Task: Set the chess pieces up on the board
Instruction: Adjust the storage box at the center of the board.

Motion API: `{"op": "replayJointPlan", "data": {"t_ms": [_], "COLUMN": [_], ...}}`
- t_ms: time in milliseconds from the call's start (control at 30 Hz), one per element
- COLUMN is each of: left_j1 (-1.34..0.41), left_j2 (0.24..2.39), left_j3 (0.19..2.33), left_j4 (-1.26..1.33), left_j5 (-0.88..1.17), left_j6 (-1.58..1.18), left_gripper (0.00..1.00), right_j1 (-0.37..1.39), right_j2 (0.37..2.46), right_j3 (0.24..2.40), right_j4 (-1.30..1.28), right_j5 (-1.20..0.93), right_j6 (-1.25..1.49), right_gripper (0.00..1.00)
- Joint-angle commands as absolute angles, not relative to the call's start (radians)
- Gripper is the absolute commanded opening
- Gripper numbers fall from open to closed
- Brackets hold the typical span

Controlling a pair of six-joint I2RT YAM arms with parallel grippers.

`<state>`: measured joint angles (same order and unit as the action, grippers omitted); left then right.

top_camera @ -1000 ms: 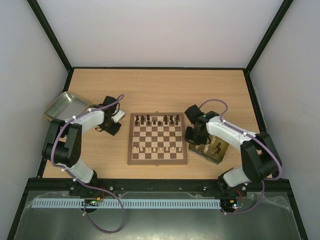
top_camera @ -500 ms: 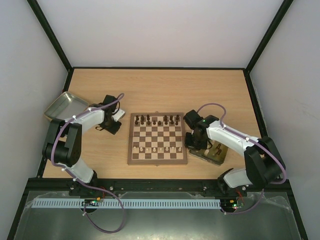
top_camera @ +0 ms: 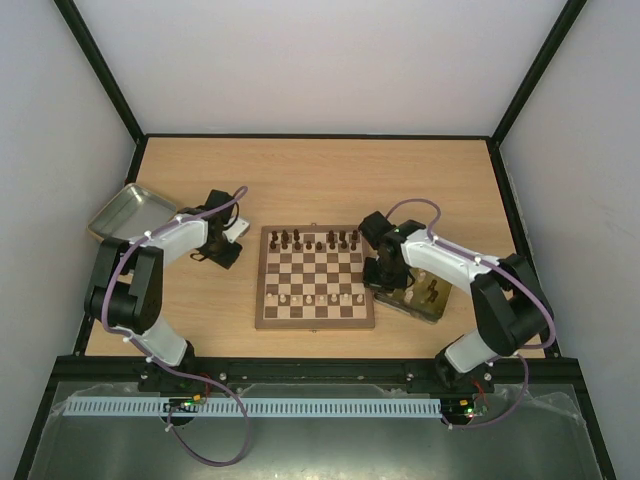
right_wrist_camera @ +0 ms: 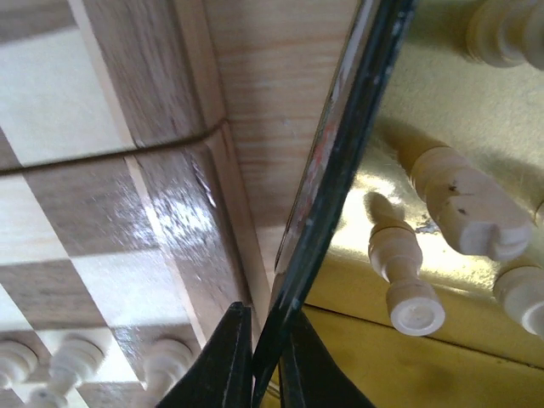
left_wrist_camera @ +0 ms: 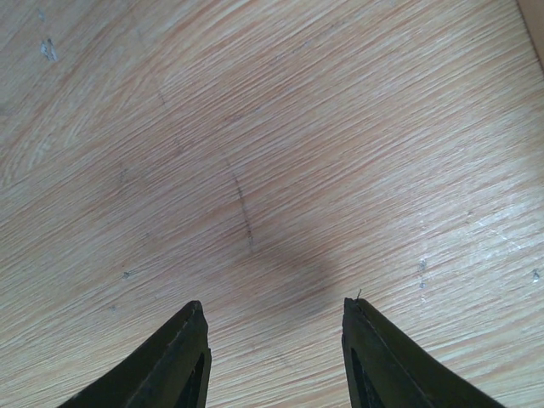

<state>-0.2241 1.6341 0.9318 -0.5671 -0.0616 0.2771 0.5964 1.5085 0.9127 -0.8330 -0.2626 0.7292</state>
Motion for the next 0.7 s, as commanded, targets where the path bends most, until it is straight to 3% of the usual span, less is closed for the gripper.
{"op": "replayJointPlan", "data": {"t_ms": [0, 433, 667], "left_j1": [-0.218, -0.216, -0.216], "left_j2": [1.603, 1.600, 1.616], "left_j3": [0.921, 0.907, 0.916], "left_j4": [-0.583, -0.575, -0.572], "left_j5": [-0.071, -0.073, -0.069], "left_j6": [0.272, 0.268, 0.264], "left_gripper": [0.46, 0.47, 0.47], "right_j1": [0.573, 0.339, 0.243], "right_j2": [1.575, 1.672, 1.720], "right_j3": [0.972, 1.059, 1.063], "right_j4": [-0.822, -0.788, -0.690], "right_j5": [-0.218, -0.249, -0.355], "right_j6": [0.699, 0.655, 0.764], "right_gripper": [0.08, 0.03, 0.02]}}
